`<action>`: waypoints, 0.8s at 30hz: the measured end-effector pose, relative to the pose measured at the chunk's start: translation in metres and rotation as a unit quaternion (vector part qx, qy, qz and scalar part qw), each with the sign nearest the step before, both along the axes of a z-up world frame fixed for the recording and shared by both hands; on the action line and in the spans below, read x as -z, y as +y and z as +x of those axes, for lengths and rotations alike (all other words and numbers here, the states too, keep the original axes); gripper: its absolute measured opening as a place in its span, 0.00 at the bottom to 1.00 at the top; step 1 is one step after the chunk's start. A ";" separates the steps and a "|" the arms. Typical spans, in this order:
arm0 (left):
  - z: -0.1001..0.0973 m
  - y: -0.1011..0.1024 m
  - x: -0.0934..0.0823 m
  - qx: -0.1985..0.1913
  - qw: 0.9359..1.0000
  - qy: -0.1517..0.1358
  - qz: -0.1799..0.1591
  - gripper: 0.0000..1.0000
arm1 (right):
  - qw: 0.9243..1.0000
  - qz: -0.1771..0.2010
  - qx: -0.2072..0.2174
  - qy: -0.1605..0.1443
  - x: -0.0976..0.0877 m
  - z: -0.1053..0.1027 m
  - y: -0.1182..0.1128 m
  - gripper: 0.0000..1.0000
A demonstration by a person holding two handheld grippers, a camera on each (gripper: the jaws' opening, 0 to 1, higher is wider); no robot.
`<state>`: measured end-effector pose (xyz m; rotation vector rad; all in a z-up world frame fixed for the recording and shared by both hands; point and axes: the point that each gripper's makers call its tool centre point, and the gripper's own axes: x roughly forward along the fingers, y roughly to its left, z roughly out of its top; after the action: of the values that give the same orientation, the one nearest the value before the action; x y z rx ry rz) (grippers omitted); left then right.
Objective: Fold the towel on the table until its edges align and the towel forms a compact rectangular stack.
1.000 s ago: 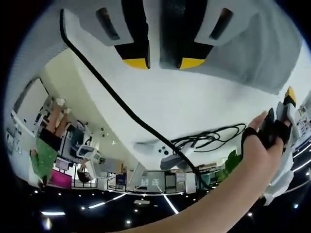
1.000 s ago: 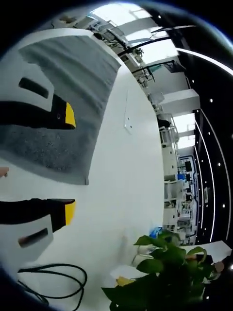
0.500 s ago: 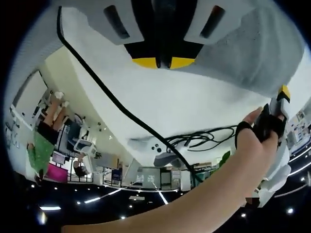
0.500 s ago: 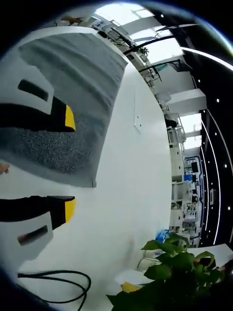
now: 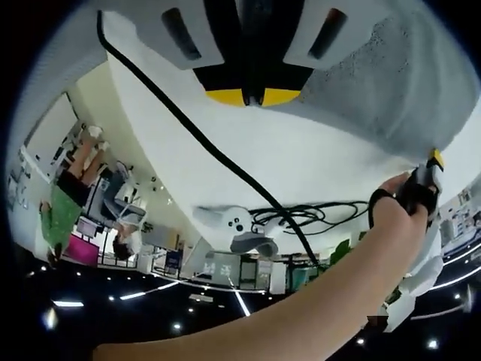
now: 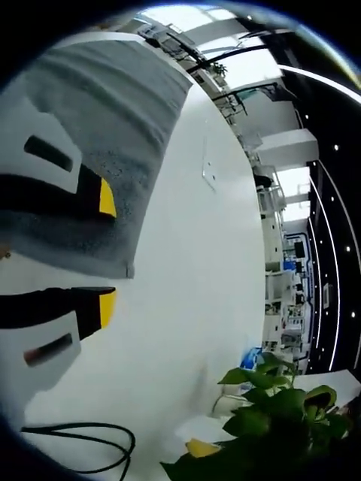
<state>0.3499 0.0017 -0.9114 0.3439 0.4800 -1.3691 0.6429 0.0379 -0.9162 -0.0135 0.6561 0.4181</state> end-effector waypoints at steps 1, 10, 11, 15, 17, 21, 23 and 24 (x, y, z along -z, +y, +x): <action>0.000 0.000 0.000 0.001 1.000 0.000 -0.001 0.06 | 1.000 -0.009 -0.002 -0.003 0.001 0.002 0.000 0.31; 0.000 0.000 0.000 0.003 1.000 -0.003 -0.014 0.06 | 0.999 -0.029 -0.003 -0.029 0.007 0.014 -0.004 0.14; 0.000 0.000 0.000 0.003 1.000 -0.003 -0.014 0.06 | 0.999 -0.029 -0.004 -0.030 0.006 0.013 -0.003 0.11; -0.002 -0.001 0.000 0.003 1.000 -0.015 -0.008 0.06 | 0.998 -0.046 -0.021 -0.037 0.002 0.010 0.005 0.03; -0.002 -0.001 0.000 0.002 1.000 -0.018 -0.007 0.06 | 0.997 -0.056 -0.022 -0.039 0.001 0.010 0.006 0.03; -0.001 -0.001 0.000 0.001 1.000 -0.019 -0.006 0.06 | 0.996 -0.072 -0.026 -0.041 -0.002 0.012 0.006 0.02; -0.001 -0.001 0.000 0.001 1.000 -0.018 -0.001 0.06 | 0.997 -0.065 -0.019 -0.037 -0.002 0.013 0.004 0.01; 0.000 -0.001 -0.002 0.001 1.000 -0.017 -0.001 0.04 | 0.997 -0.060 -0.016 -0.036 -0.003 0.013 0.004 0.02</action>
<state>0.3495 0.0007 -0.9097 0.3663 0.4510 -1.3634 0.6563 0.0415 -0.9135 -0.1520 0.6097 0.4060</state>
